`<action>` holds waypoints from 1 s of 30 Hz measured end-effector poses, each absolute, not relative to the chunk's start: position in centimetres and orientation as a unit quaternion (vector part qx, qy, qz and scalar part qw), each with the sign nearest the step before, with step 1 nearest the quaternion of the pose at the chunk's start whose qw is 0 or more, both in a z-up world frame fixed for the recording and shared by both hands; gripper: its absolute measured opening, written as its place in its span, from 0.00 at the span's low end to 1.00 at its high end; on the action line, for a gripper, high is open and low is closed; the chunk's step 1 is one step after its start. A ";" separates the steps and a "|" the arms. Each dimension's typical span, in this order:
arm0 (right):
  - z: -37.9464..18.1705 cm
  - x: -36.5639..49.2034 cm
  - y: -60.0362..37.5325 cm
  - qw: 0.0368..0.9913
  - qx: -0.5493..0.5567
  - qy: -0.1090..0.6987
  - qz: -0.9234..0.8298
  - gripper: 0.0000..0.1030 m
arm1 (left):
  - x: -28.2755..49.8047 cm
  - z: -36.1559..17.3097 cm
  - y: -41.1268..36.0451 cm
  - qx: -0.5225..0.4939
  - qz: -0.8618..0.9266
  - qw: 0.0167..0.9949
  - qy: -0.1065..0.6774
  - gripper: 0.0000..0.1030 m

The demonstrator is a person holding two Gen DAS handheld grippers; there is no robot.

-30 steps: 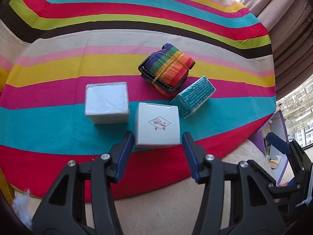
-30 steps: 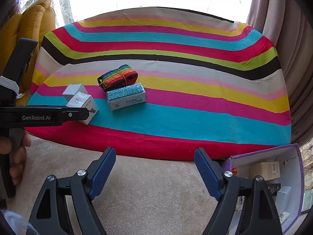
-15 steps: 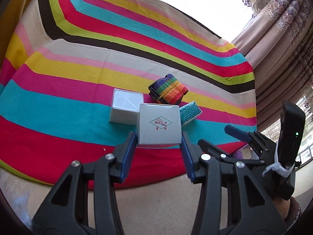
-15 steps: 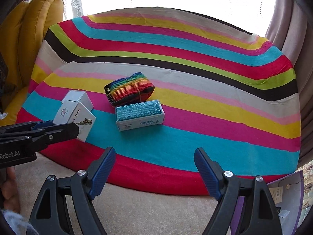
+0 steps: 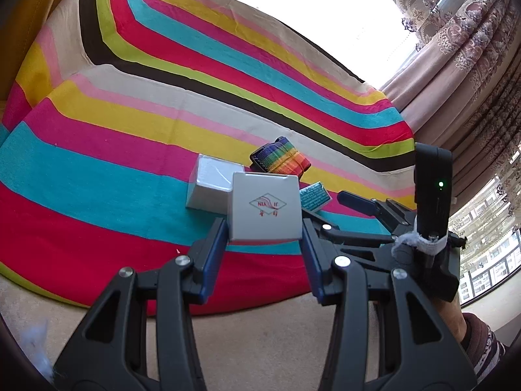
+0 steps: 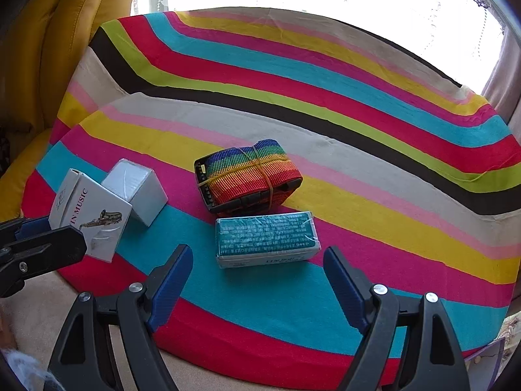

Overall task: Organize objects
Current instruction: 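Grasp the teal box with the right tool while the left tool holds its box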

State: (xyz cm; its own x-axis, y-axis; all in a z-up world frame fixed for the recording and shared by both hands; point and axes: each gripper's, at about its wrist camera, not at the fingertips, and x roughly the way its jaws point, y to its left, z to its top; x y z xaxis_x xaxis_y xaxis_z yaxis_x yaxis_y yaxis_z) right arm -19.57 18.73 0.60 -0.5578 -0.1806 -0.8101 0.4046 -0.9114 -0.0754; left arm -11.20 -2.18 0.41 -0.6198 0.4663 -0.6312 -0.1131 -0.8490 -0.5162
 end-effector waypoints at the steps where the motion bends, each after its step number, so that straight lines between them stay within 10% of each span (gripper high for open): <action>1: 0.6 -19.8 18.8 0.168 0.440 0.127 -0.873 0.81 | -11.2 0.4 -2.2 -0.403 0.873 0.167 -0.220 0.48; 30: -0.5 -20.3 19.6 0.173 0.448 0.091 -0.872 0.72 | -10.8 0.2 -1.7 -0.398 0.878 0.163 -0.210 0.48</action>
State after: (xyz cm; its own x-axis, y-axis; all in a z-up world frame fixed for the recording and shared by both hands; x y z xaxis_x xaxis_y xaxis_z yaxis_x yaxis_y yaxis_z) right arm -20.33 19.62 -0.51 -0.5386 -0.2206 -0.8131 0.3837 -0.9234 -0.0037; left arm -10.77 -1.74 0.19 -0.6308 0.4527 -0.6302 -0.1184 -0.8588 -0.4984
